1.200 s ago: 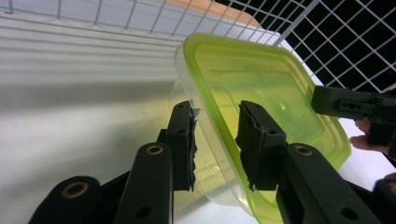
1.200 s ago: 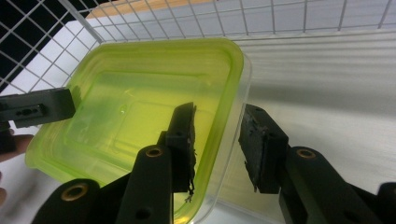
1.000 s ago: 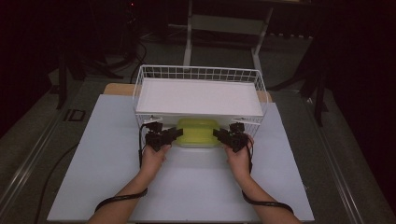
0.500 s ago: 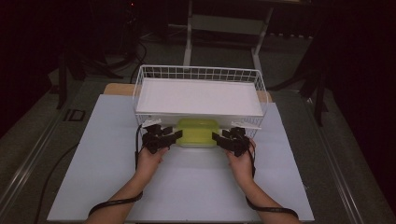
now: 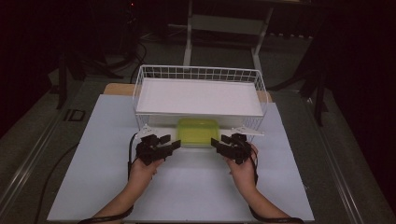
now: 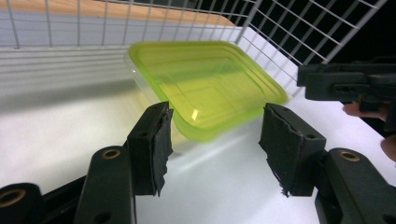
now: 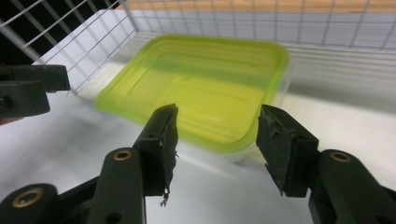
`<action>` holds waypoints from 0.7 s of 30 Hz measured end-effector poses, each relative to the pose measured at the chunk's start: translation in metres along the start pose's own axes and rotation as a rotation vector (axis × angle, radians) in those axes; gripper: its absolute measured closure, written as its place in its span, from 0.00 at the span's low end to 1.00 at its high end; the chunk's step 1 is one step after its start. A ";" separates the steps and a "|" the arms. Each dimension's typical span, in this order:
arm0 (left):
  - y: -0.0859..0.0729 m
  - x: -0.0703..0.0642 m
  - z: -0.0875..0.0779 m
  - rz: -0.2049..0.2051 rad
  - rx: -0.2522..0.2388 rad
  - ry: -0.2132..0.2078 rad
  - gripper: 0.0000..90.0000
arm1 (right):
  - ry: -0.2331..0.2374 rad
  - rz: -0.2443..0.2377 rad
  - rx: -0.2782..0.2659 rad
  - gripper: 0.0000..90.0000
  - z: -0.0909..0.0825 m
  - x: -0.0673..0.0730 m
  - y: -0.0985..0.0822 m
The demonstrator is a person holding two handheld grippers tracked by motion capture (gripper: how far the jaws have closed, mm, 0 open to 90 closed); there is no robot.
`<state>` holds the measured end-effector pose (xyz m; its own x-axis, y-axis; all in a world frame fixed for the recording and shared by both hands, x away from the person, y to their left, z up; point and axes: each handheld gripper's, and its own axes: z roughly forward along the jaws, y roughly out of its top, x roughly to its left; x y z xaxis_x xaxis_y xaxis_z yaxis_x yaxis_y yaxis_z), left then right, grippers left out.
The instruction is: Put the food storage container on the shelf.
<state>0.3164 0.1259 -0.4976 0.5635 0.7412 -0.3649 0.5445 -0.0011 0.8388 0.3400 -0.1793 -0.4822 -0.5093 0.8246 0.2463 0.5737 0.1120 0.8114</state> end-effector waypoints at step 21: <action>-0.036 -0.011 -0.039 0.083 -0.026 -0.100 0.16 | -0.020 -0.042 0.076 0.61 0.013 0.026 -0.021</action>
<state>0.2669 0.1438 -0.5080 0.6658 0.6685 -0.3313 0.4778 -0.0410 0.8775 0.3230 -0.1529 -0.4999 -0.5218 0.8289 0.2014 0.5990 0.1880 0.7784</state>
